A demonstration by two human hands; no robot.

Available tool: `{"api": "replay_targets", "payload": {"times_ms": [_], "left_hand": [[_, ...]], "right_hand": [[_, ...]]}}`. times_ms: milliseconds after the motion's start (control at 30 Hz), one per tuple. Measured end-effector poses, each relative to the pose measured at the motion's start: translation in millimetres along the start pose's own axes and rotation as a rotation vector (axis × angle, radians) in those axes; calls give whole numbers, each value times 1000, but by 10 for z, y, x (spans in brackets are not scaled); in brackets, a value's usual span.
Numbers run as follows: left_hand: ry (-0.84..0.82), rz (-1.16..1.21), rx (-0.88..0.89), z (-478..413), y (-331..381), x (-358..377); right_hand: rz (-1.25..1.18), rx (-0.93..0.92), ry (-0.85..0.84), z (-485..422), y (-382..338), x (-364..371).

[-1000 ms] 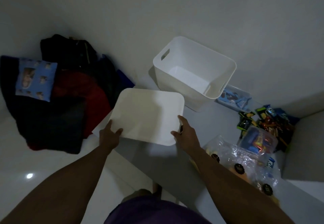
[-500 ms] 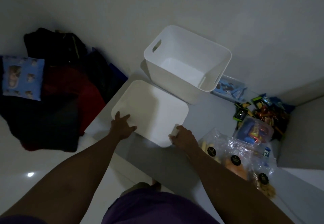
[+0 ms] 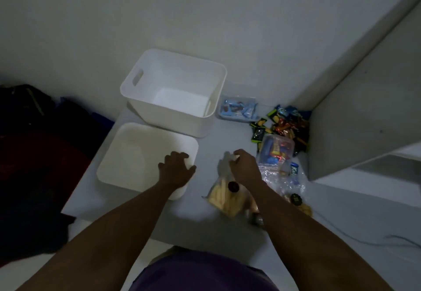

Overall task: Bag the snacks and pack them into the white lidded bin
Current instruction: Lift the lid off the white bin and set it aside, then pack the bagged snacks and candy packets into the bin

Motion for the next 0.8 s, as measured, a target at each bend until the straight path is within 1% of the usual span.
{"api": "replay_targets", "payload": {"times_ms": [67, 133, 200, 300, 400, 467, 567, 633, 733, 800], "left_hand": [[-6, 40, 115, 85, 462, 41], [-12, 85, 203, 211, 866, 101], [-62, 99, 263, 367, 1212, 243], [-160, -38, 292, 581, 1525, 546], [-126, -131, 252, 658, 1581, 684], [-92, -161, 223, 672, 1566, 702], [-71, -213, 166, 694, 1505, 735], [-66, -212, 123, 706, 1450, 726], [-75, -86, 58, 712, 1352, 670], [-59, 101, -1, 730, 1278, 584]], "right_hand": [[-11, 51, 116, 70, 220, -386], [-9, 100, 190, 188, 474, -672], [-21, 189, 198, 317, 766, -809], [-55, 334, 149, 507, 1092, -853], [-8, 330, 110, 583, 1223, -804], [8, 321, 124, 596, 1277, -789], [-95, 317, 157, 620, 1309, -812], [-180, 309, 147, 617, 1322, -813], [-297, 351, 114, 586, 1357, -793], [-307, 353, 64, 554, 1273, -780]]}}
Point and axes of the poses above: each hand's wrist, its own z-axis away from the middle knuckle, its own x-axis out of the palm, y = z × x, the point moved 10 cm from there along -z, towards the middle knuckle, and after that the axes turned 14 degrees about -z, right-handed, at the moved point
